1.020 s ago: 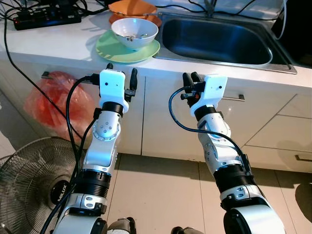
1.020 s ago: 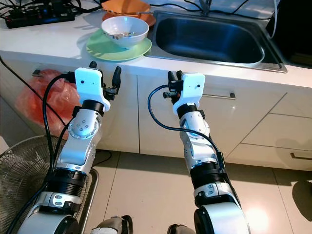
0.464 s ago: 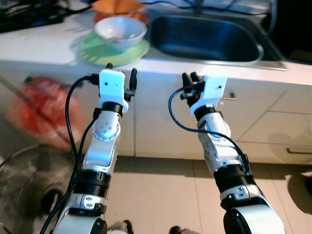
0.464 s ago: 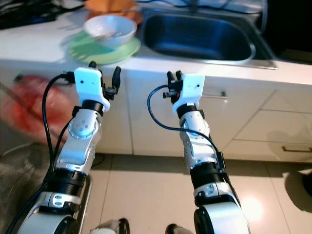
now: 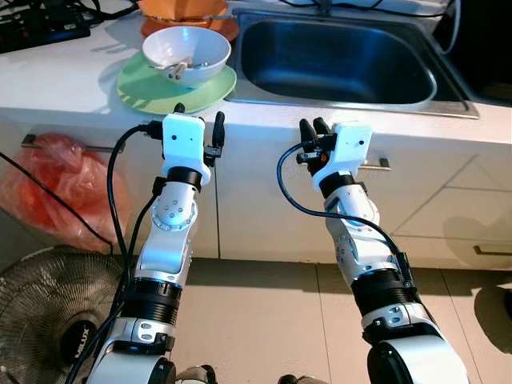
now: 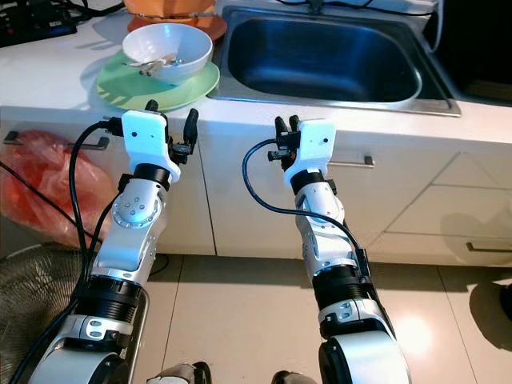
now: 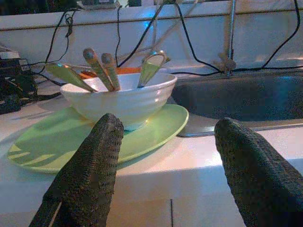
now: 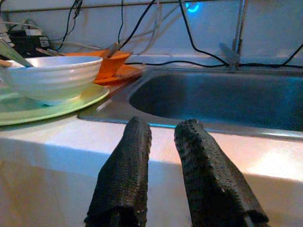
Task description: Kitchen organization
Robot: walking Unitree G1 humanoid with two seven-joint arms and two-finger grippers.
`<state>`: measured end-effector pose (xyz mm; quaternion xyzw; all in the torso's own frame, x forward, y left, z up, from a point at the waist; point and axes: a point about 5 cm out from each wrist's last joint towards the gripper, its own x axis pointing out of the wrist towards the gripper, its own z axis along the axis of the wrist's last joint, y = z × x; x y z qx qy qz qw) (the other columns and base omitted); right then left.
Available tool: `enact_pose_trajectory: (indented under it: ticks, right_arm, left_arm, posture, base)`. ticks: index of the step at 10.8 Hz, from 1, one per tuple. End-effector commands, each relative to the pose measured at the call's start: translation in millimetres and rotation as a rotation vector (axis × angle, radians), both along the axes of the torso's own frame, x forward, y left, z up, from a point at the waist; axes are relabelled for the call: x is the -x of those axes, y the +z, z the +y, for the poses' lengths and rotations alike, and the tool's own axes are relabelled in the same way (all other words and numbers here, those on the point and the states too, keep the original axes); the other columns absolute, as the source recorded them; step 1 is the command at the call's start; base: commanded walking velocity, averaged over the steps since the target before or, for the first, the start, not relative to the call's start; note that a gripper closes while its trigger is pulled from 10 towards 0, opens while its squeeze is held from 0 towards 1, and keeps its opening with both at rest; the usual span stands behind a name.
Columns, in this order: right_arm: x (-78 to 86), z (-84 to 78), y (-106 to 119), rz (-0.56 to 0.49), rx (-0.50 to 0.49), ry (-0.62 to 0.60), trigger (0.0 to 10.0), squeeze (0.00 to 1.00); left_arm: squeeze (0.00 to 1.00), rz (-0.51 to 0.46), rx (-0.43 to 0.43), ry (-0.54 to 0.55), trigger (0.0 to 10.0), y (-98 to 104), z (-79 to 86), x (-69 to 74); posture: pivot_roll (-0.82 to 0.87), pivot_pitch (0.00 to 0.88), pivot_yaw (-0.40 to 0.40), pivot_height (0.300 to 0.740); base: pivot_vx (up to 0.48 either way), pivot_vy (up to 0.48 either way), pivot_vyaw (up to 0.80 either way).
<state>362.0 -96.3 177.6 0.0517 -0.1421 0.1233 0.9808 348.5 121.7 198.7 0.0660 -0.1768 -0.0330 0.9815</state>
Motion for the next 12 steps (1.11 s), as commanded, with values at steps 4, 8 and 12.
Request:
enact_pose_trajectory:
  ticks: [4, 8, 12]
  right_arm:
    - [-0.7, 0.1, -0.9, 0.006, 0.006, 0.006, 10.0, 0.0]
    - [-1.0, -1.3, -1.6, 0.011, 0.01, -0.001, 10.0, 0.0]
    - [-0.9, -0.7, -1.9, 0.012, 0.009, 0.004, 10.0, 0.0]
  left_arm:
    - [0.0, -0.019, 0.004, -0.011, 10.0, 3.3, -4.7, 1.2]
    - [0.0, -0.023, 0.005, -0.009, 10.0, 4.0, -4.7, 1.3]
    - [0.0, -0.022, 0.006, -0.004, 10.0, 3.5, -3.7, 1.7]
  posture:
    - [0.07, 0.105, -0.06, 0.74]
    - [0.07, 0.108, -0.061, 0.74]
    - [0.07, 0.112, -0.064, 0.74]
  base:
    - [0.295, 0.0, 0.0]
    - [0.368, 0.0, 0.0]
    - [0.377, 0.0, 0.0]
